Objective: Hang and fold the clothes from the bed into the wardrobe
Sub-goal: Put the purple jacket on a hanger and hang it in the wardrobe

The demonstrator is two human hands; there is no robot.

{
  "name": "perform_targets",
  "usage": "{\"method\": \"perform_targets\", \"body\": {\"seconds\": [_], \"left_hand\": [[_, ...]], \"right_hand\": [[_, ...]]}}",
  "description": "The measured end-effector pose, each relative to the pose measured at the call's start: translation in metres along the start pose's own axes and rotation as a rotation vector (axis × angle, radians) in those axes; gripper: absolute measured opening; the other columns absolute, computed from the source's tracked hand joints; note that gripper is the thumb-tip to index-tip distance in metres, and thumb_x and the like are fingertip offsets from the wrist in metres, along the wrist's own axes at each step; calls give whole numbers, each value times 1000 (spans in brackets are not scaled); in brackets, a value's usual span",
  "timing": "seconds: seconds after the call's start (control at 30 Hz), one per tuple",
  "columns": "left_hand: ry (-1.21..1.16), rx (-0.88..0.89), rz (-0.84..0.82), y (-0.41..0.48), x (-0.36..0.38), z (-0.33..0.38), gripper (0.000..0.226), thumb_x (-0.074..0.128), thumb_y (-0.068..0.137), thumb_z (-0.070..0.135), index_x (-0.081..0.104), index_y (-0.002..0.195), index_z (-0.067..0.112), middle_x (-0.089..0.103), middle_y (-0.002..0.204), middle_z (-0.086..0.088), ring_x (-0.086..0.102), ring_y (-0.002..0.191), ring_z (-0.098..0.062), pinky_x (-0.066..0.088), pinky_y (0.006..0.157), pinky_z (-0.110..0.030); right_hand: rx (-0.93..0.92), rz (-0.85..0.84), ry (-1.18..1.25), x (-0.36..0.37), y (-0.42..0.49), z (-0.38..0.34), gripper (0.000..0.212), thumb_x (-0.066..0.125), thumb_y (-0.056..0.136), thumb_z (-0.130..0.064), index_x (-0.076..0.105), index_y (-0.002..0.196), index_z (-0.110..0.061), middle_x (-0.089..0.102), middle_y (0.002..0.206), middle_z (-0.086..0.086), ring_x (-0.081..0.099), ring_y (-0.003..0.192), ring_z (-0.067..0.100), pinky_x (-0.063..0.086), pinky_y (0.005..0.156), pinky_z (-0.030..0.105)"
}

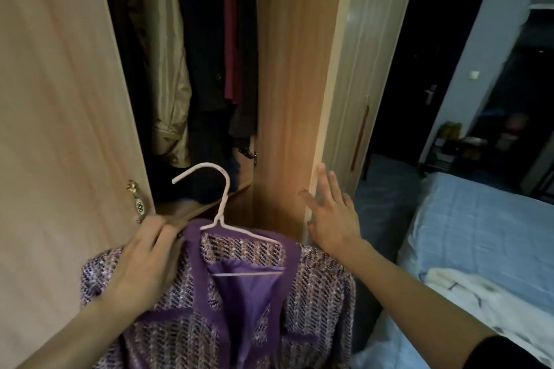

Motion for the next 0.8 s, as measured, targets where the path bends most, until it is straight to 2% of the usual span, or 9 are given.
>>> {"method": "perform_targets", "body": {"seconds": [0.17, 0.33, 0.57, 0.7, 0.8], "left_hand": [[24, 40, -8, 26, 28, 10, 24, 44, 95, 16, 53, 112, 3, 53, 96, -17, 57, 81, -36, 41, 74, -38], [15, 55, -12, 44, 43, 11, 26, 44, 95, 13, 57, 112, -2, 54, 102, -18, 58, 88, -36, 44, 81, -38], [8, 67, 22, 77, 67, 23, 23, 45, 97, 13, 56, 111, -2, 54, 104, -19, 57, 90, -36, 46, 79, -40], [23, 82, 36, 89, 78, 35, 24, 46, 97, 13, 57, 110, -4, 54, 104, -19, 57, 89, -37, 46, 79, -41], [28, 92, 42, 94, 83, 39, 23, 46, 97, 12, 57, 110, -3, 54, 103, -19, 56, 90, -36, 46, 80, -40]], "right_hand": [[21, -34, -38, 2, 10, 23, 70, 60, 92, -29, 22, 149, -37, -41, 154, 10, -18, 150, 30, 21, 119, 51], [87, -89, -15, 0, 17, 54, 73, 61, 93, -36, 18, 152, -35, -38, 156, 8, -15, 151, 29, 22, 120, 49], [141, -133, 115, 8, 43, 108, 95, 62, 92, -34, -3, 157, -13, -22, 163, 2, -2, 153, 24, 29, 116, 48], [103, -110, 256, 16, 48, 124, 87, 56, 95, -41, 0, 156, -12, -14, 165, 3, 9, 152, 23, 36, 111, 48], [15, -40, 428, 9, 44, 126, 76, 39, 99, -55, 9, 157, -16, 0, 166, 0, 19, 149, 19, 29, 117, 43]]}}
Point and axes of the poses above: each hand's wrist, its own y-axis towards the middle knuckle, its own x-axis out of the palm, z = x × y, the point moved 4 cm from there along y, towards the middle knuckle
